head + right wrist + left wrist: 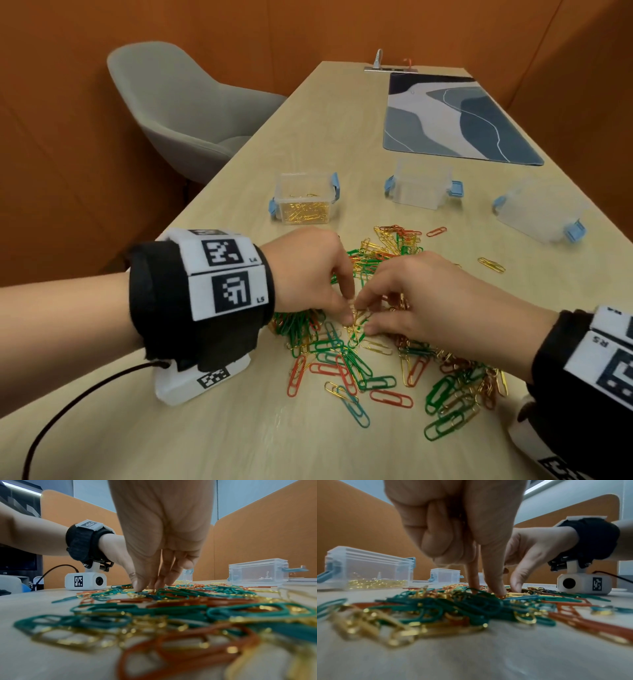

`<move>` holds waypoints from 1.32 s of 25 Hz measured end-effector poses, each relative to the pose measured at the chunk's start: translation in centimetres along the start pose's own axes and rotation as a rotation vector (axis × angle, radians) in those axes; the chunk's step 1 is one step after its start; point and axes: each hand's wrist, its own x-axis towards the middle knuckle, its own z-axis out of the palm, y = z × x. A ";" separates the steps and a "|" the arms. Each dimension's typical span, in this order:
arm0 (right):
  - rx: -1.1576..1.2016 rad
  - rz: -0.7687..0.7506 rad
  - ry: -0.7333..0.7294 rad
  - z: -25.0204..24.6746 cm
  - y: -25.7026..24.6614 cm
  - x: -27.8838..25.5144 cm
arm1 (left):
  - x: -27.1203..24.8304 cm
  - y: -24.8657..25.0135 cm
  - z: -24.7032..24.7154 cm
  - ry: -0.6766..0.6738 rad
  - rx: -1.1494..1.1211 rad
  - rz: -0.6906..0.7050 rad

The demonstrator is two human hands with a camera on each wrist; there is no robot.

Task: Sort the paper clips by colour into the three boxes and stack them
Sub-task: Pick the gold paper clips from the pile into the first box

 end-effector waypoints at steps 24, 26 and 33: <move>0.036 0.081 0.046 -0.6 1.8 -1.2 | 0.2 -1.3 -0.9 -0.321 -0.603 -0.237; 0.011 0.069 0.044 -0.4 1.7 -1.0 | 0.0 -1.8 -1.4 -0.414 -0.973 -0.269; 0.006 0.047 0.051 -0.4 1.1 -1.1 | 0.7 -1.0 -0.7 -0.234 -0.515 -0.193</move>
